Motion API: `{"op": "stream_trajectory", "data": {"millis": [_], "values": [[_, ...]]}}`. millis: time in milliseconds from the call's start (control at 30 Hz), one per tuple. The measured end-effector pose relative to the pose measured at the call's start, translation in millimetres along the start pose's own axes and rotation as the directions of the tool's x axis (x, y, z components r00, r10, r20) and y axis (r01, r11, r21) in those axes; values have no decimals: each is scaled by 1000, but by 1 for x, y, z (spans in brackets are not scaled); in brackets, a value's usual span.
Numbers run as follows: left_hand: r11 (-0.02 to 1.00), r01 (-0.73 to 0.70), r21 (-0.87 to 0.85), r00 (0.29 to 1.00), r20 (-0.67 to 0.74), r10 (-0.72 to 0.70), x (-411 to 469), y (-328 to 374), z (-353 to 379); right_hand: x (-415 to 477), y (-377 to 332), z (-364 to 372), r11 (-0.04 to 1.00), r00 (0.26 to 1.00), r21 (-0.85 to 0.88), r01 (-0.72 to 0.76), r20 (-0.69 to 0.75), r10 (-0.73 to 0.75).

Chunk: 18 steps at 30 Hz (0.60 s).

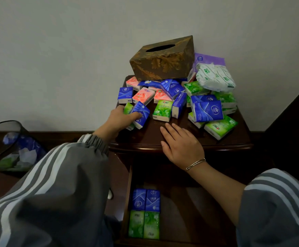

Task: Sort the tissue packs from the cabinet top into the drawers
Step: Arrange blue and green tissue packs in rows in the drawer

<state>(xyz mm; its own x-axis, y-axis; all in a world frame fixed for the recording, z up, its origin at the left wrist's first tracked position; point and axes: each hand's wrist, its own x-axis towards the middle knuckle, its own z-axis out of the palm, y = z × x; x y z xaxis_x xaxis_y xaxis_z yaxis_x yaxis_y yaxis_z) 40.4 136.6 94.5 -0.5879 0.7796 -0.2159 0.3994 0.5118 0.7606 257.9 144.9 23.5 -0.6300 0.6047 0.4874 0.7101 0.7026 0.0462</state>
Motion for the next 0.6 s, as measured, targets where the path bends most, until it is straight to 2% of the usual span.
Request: {"op": "stream_trajectory", "data": {"millis": [33, 100, 167, 233, 367, 467, 533, 600], "values": [[999, -35, -33, 997, -73, 32, -6, -6, 1, 0, 1, -1, 1000, 1000, 0, 5, 0, -5], [966, -97, -239, 976, -213, 46, -22, -19, 2, 1, 2, -3, 1000, 1000, 1, 17, -3, -17], [897, -153, -415, 956, -293, 27, -40, -34, 0, 1, 4, -6, 999, 1000, 30, 26, -17, -26], [848, -201, -490, 936, -351, 19, -60, -49, -2, -1, 5, -10, 995, 999, 97, -2, -48, 7], [761, -224, -608, 928, -371, -24, -97, -85, 6, 1, 3, -18, 935, 964, 321, -148, -165, 209], [735, -211, -645, 931, -362, -51, -109, -107, 15, 17, -7, -28, 936, 928, 287, -202, -248, 277], [735, -184, -652, 936, -345, -72, -108, -115, 15, 40, -13, -33, 938, 930, 187, -292, -176, 324], [734, -165, -658, 944, -321, -75, -105, -120, 13, 66, -19, -34, 904, 909, 95, -417, 72, 411]]}}
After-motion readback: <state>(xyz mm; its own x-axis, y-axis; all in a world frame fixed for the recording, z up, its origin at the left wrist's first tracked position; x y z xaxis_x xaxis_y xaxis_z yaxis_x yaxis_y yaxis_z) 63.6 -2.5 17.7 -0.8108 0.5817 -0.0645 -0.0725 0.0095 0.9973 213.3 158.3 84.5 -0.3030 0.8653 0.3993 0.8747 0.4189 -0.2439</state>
